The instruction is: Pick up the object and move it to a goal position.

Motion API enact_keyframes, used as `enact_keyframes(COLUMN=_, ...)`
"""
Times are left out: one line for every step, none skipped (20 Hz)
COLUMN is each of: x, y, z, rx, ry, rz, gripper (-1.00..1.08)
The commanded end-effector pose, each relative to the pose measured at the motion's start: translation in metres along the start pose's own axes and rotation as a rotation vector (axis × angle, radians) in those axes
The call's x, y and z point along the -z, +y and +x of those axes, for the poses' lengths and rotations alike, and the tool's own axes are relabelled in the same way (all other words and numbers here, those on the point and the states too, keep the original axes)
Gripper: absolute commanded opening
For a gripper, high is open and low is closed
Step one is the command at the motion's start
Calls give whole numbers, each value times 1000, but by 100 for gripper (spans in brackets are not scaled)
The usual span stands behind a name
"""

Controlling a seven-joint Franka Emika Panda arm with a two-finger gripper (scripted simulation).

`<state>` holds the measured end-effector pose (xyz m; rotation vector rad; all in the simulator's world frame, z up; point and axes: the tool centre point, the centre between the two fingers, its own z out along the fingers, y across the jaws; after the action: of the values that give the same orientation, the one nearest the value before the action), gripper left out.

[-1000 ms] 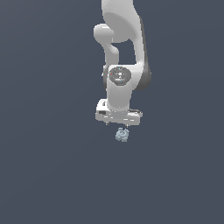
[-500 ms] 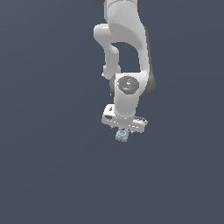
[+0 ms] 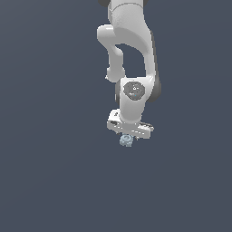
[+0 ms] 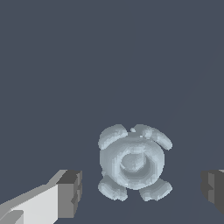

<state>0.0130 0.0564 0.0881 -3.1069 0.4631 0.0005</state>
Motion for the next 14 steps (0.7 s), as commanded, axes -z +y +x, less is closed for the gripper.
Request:
enact_keyframes(x=-7, y=0, z=0, rx=-1, ry=-1, rz=0, gripper=100)
enact_keyframes(x=-11, y=0, z=0, rx=-1, ry=-1, rz=0, gripper=100)
enact_keyframes(x=-16, y=0, z=-1, rx=-1, ry=-1, rz=0, gripper=100)
enact_keyframes(x=-22, y=0, z=-1, rx=-2, ry=0, rz=0, gripper=100)
enact_keyframes(x=-28, y=0, z=-1, rx=-2, ry=0, rz=0, gripper=100)
enact_keyframes(x=-33, y=0, z=-1, rx=-2, ry=0, rz=0, gripper=100)
enact_keyframes(x=-37, y=0, z=-1, rx=-3, ry=0, rz=0, gripper=100)
enact_keyframes(x=-41, y=0, z=-1, rx=-3, ry=0, rz=0, gripper=100)
enact_keyframes(x=-44, y=0, z=-1, rx=-4, ry=0, rz=0, gripper=100)
enact_keyframes(x=-46, y=0, z=-1, rx=-4, ry=0, rz=0, gripper=100)
enact_keyframes(x=-47, y=0, z=0, rx=-4, ry=0, rz=0, gripper=100)
enact_keyframes(x=-48, y=0, z=0, rx=-4, ry=0, rz=0, gripper=100)
enact_keyframes(x=-48, y=0, z=0, rx=-4, ry=0, rz=0, gripper=100)
enact_keyframes(x=-48, y=0, z=0, rx=-4, ry=0, rz=0, gripper=-100)
